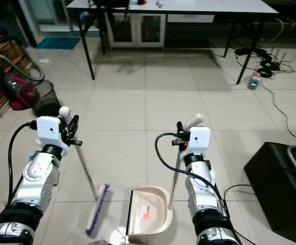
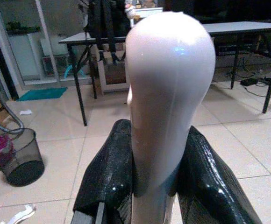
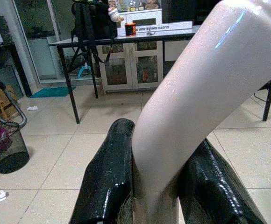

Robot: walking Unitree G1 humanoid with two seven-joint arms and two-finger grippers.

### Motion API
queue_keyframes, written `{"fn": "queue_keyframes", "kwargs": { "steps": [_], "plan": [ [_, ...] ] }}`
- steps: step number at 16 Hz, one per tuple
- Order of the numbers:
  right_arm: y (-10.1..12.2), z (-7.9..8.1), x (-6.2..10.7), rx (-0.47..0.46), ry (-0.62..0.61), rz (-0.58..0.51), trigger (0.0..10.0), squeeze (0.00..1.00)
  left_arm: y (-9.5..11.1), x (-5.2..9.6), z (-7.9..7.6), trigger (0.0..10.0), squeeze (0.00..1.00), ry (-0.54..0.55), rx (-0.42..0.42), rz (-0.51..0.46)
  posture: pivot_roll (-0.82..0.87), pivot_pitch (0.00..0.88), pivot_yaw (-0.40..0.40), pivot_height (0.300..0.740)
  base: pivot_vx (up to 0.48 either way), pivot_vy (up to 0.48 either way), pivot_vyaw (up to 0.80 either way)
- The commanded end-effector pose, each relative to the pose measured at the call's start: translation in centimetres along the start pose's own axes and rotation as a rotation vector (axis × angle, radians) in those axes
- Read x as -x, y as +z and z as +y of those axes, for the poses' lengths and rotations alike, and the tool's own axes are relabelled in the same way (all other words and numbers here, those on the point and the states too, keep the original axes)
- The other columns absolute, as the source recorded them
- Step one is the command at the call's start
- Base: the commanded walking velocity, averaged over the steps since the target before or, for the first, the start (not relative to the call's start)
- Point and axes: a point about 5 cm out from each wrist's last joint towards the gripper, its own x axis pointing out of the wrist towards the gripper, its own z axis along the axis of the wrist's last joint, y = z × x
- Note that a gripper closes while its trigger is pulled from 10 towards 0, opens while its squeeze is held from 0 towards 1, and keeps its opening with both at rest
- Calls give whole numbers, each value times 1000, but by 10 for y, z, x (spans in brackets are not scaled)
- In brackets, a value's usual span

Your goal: Sweep floor

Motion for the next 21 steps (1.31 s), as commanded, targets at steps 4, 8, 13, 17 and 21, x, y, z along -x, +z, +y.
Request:
{"fn": "queue_keyframes", "kwargs": {
  "steps": [4,8,13,17,21],
  "plan": [
    [5,-1,-4,0,-14,-19,10000,0,9,-7,0,10000,0,-12,-12,-29,-76,0,60,740,0,264,0],
    [5,-2,-5,2,-20,-18,10000,0,9,-8,-1,10000,0,-18,-14,-28,-78,0,62,740,0,263,0],
    [4,-3,-4,2,-23,-16,10000,0,8,-7,-2,10000,0,-23,-28,-23,-79,0,61,740,0,156,0],
    [4,-3,-3,-4,-25,-14,10000,0,8,-8,-5,10000,0,-38,-49,-8,-80,0,60,740,0,0,0],
    [3,-3,-2,-6,-26,-12,10000,0,15,-9,-2,10000,0,-17,-71,-51,-82,0,57,740,170,0,0]
  ]
}}
